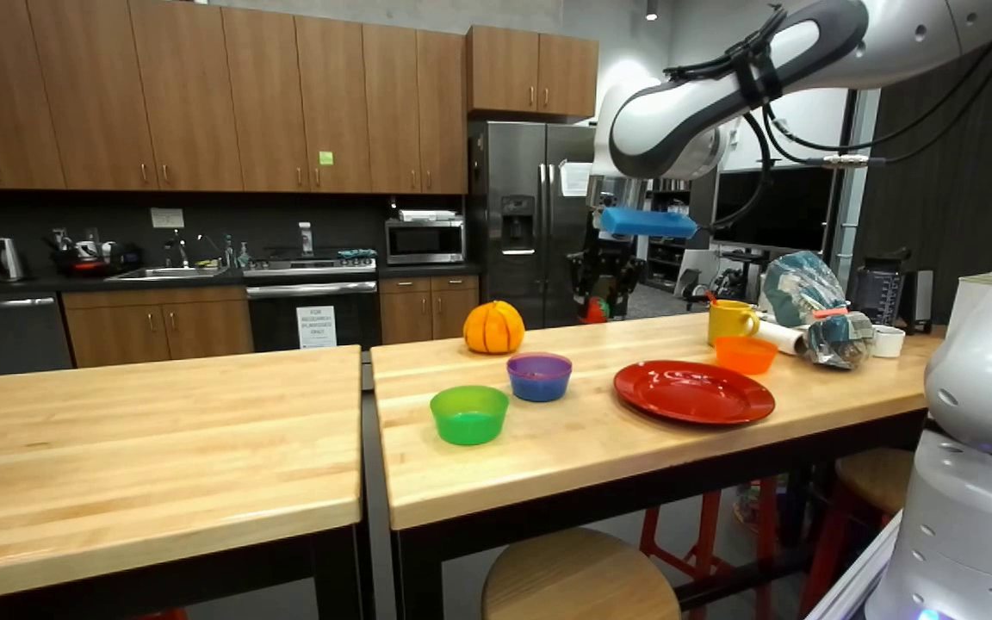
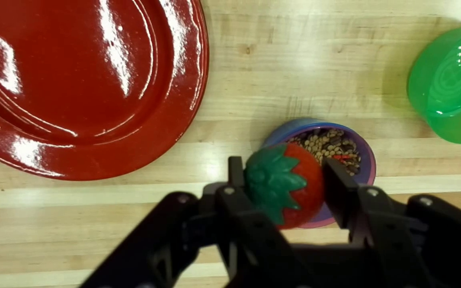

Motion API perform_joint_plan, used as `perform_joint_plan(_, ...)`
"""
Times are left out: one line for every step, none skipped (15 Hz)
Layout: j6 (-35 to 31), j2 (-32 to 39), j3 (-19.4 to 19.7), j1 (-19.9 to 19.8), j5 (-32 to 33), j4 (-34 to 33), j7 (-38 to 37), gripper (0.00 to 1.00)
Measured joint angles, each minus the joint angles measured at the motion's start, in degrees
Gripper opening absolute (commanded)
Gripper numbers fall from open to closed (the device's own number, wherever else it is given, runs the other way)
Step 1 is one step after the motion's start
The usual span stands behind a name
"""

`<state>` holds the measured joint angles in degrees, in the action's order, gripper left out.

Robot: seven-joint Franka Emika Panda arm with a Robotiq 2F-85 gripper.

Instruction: Put the strawberry in the orange bowl

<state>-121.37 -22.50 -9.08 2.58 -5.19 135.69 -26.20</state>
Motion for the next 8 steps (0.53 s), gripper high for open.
perform_joint_plan(-0.2, 0.3, 0.0, -0.3, 0.2, 0.0, 0.0, 0.25)
perform_joint_plan(-0.5, 0.7, 0.0, -0.7, 0.5, 0.0, 0.0, 0.25)
perform_joint_plan(-1.0, 1.2, 0.1, -1.2, 0.7, 0.0, 0.0, 0.25)
perform_joint_plan(-1.4, 1.8, 0.3, -1.7, 1.0, 0.0, 0.0, 0.25)
perform_joint_plan(-1.9, 2.3, 0.5, -2.1, 1.4, -0.1, 0.0, 0.25)
perform_joint_plan(-2.4, 2.8, 0.7, -2.7, 1.9, -0.2, 0.0, 0.25)
perform_joint_plan(-2.8, 3.4, 1.0, -3.1, 2.5, -0.3, 0.0, 0.25)
perform_joint_plan(-3.4, 4.0, 1.2, -3.5, 3.0, -0.5, -0.1, 0.25)
